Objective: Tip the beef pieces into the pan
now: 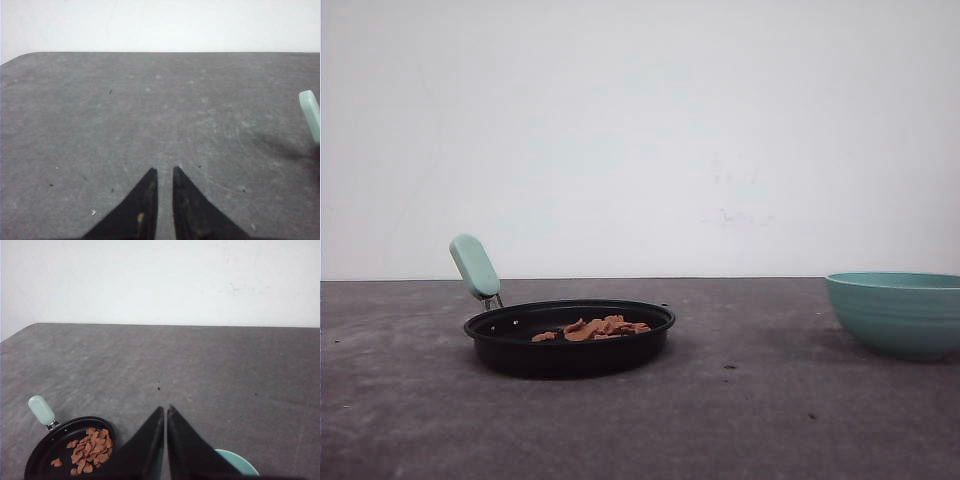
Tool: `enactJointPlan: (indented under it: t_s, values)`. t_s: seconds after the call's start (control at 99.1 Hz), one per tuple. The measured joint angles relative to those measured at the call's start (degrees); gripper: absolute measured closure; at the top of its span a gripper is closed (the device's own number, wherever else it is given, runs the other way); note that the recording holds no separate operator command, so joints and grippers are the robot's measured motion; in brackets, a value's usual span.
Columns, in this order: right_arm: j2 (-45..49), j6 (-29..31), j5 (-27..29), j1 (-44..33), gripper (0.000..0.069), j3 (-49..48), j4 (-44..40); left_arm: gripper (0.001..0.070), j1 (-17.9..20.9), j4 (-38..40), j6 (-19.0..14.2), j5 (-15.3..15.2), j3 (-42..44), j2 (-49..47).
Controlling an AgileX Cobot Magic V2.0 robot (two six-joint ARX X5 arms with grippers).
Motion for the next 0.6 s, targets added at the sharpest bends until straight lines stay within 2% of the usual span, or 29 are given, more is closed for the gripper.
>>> enactJointPlan:
  t_s: [0.373,0.464,0.595]
  values:
    - [-0.17,-0.81,0.04,0.0,0.0684,0.0,0.0,0.0682,0.0,0.0,0.0,0.0,0.0,0.0]
    - [-0.57,-3.43,2.08,-0.02,0.0684,0.0,0.76,0.0682,0.0,0.0,0.0,-0.02,0.0,0.0]
    - [-1.07,-10.16,7.63,-0.44,0.0684,-0.07,0.92,0.0682,0.0,0.0,0.0,0.0,0.0,0.0]
